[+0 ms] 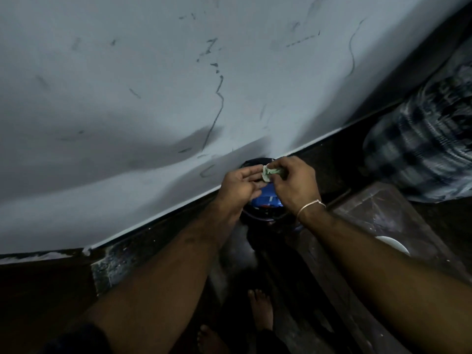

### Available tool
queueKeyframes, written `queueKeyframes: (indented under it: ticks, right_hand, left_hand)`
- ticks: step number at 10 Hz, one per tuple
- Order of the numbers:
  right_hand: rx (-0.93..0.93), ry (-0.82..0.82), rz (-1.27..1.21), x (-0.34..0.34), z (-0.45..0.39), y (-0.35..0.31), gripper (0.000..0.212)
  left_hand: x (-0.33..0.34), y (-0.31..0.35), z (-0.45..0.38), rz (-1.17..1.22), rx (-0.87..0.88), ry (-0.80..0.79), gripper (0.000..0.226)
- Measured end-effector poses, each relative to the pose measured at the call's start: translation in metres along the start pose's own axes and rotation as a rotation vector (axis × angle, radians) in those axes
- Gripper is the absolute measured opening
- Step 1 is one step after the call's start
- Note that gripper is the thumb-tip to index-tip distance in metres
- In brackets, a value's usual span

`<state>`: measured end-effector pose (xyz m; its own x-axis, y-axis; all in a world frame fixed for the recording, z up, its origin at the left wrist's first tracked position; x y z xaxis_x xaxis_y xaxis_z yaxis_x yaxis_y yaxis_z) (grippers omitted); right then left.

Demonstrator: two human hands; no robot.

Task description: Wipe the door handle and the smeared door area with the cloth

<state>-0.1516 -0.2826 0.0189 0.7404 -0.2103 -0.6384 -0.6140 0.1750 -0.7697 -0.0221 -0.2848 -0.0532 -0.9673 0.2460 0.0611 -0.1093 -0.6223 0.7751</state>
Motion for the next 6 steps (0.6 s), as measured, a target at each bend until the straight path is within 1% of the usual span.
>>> queueKeyframes:
  ticks: [1, 2, 3, 4, 5, 6]
  right_hand:
    - [-0.064, 0.019, 0.071, 0.015, -0.012, 0.015, 0.017]
    - [-0.092, 0.033, 0.106, 0.031, -0.021, 0.03, 0.015]
    - [-0.119, 0.033, 0.128, 0.046, -0.026, 0.043, 0.015]
    - [-0.067, -0.082, 0.179, 0.071, -0.034, 0.068, 0.018]
    - [0.091, -0.478, 0.319, 0.117, -0.027, 0.112, 0.048]
    - [0.176, -0.534, 0.315, 0.127, -0.02, 0.131, 0.06]
  left_hand:
    - [-0.012, -0.016, -0.027, -0.104, 0.016, 0.055, 0.036]
    - [-0.026, -0.034, -0.052, -0.199, 0.05, 0.145, 0.031]
    - [-0.03, -0.057, -0.073, -0.243, 0.046, 0.158, 0.028]
    - [-0.029, -0.08, -0.088, -0.248, 0.04, 0.156, 0.027]
    - [-0.027, -0.097, -0.094, -0.294, 0.044, 0.138, 0.026]
    - [-0.027, -0.102, -0.099, -0.353, 0.087, 0.153, 0.025]
Point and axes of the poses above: each hand's wrist, its own z-axis away from the middle knuckle, its own x-axis out of the palm, y = z × x, the point moved 10 cm from there along -z, towards the middle knuckle, and after that the axes turned 4 degrees about -z, right-handed, at the moved point
